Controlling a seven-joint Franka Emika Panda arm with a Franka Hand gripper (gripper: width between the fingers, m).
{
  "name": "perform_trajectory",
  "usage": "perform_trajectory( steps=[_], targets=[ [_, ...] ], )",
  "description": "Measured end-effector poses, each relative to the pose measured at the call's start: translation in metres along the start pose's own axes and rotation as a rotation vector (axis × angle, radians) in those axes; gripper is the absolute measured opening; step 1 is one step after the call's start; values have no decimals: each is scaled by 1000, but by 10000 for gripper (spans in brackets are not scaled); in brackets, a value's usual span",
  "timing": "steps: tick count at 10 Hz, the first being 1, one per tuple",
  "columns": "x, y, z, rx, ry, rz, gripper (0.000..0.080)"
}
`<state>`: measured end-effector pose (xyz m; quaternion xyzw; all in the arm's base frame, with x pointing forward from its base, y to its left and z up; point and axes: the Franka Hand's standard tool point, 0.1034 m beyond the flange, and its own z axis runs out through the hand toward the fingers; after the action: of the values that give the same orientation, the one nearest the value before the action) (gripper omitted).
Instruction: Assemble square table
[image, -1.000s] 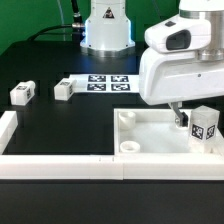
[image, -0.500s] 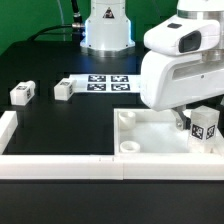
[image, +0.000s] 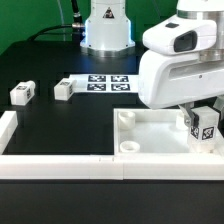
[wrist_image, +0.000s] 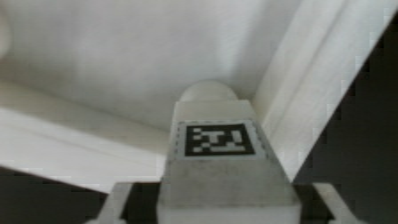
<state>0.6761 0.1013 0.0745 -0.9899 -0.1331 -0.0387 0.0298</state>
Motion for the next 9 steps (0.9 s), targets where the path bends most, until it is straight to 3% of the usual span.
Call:
perform_trajectory(
  steps=[5,9],
  targets=[
    [0,2,0,14,1,521,291],
    [0,1,0,5,0,965,291]
  ],
)
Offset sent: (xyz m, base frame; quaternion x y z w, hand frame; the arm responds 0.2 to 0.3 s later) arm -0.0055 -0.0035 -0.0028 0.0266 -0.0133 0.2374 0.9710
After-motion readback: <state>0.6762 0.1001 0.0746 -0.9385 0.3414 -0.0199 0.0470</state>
